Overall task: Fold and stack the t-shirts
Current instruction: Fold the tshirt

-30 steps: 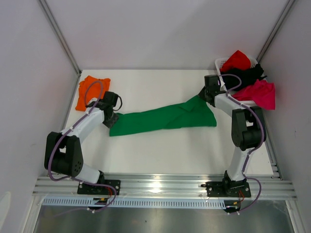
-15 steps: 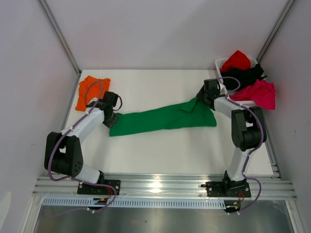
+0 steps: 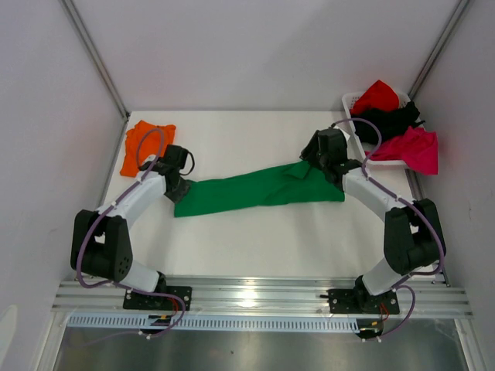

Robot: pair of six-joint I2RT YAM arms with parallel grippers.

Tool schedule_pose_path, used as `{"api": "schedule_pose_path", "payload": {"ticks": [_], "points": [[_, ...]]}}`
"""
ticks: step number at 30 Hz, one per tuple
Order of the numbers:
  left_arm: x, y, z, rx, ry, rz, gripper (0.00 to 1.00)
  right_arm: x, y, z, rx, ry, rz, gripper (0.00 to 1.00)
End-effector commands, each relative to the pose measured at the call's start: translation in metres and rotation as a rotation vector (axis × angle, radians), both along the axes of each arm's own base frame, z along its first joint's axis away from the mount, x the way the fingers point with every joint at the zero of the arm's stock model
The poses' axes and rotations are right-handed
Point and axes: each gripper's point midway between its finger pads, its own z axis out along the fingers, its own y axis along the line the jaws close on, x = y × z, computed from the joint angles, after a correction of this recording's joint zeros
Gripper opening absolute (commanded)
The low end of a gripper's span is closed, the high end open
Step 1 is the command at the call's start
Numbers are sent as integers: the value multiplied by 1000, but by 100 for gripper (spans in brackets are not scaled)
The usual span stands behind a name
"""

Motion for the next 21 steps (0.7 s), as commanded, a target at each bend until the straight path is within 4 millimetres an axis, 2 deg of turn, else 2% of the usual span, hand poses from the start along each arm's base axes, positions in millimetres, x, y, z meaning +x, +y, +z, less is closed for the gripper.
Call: {"api": "schedule_pose_path", "payload": {"ticks": [1, 5, 9, 13, 16, 21], "points": [[3, -1, -3, -3, 1, -17, 27, -7, 20, 7, 50, -19, 26, 58], [2, 2, -3, 6, 4, -17, 26, -7, 27, 3, 41, -5, 32, 58], [3, 2, -2, 9, 1, -17, 27, -14, 30, -8, 30, 41, 5, 58], [3, 1, -3, 1, -1, -20, 27, -28, 32, -30, 10, 110, -33, 58], [2, 0, -4, -1, 5, -24, 27, -39, 44, -47, 22, 145, -16, 57], [1, 1, -5, 2, 10, -25, 27, -45, 51, -68, 28, 196, -18, 57]]}}
